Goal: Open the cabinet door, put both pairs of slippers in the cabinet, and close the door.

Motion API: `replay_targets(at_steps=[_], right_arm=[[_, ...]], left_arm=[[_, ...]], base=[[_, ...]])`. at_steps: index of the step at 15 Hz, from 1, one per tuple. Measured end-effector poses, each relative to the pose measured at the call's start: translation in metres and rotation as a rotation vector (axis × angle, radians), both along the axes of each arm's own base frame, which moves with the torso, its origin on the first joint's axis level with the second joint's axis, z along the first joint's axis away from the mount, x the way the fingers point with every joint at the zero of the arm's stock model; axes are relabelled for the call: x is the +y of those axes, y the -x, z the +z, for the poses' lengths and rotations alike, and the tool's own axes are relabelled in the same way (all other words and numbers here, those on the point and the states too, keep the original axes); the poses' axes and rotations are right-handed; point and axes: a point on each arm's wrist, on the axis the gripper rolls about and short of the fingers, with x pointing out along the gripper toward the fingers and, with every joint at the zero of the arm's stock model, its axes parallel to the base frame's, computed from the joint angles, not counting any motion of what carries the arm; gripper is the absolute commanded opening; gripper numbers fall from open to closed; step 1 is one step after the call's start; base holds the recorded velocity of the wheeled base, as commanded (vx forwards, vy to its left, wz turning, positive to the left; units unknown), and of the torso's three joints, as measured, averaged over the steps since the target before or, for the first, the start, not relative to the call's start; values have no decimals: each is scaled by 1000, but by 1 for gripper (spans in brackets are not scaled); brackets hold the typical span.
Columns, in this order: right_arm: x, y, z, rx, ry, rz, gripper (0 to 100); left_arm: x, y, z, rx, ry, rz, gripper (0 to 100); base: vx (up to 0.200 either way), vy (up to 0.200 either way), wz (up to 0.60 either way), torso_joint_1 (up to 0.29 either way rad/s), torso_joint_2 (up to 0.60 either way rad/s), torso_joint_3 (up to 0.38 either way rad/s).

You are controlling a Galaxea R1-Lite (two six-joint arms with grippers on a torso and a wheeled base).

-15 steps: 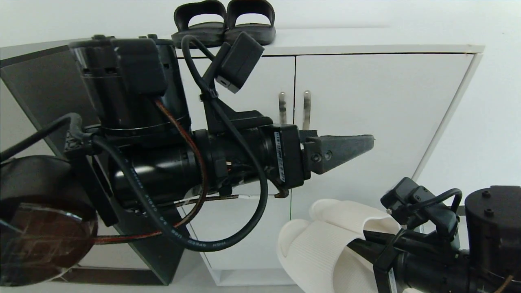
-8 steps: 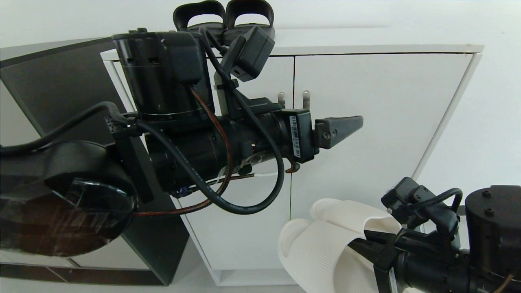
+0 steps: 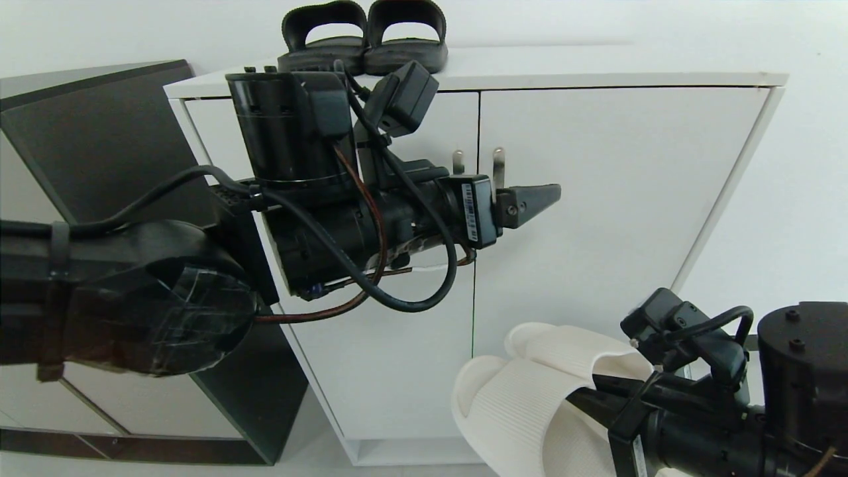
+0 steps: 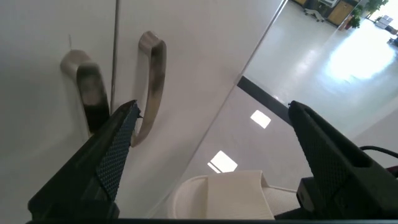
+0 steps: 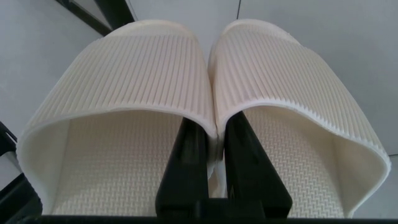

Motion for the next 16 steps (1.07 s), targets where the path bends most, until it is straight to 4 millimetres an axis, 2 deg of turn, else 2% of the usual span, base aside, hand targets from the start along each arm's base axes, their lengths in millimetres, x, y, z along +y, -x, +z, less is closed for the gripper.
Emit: replay_targets(at_steps=[6, 7, 10, 12, 16], right_arm=[[0, 0, 0, 0, 0, -1, 0], [0, 0, 0, 0, -1, 0, 0], [0, 2, 1, 5, -5, 22, 0], [-1, 8, 0, 37, -28, 124, 0], [-15, 22, -1, 41, -39, 269, 0]], left_arm=[[-12, -16, -3, 0, 0, 3, 100], [-13, -18, -4, -1, 0, 3, 0], [-15, -21, -7, 6, -5, 15, 0], [-15, -19, -8, 10, -11, 7, 0], [-14, 1, -4, 6, -7, -32, 0]], base=[[0, 0, 0, 0, 0, 0], [0, 0, 0, 0, 0, 0], [0, 0, 0, 0, 0, 0], [0, 0, 0, 0, 0, 0], [0, 0, 0, 0, 0, 0]])
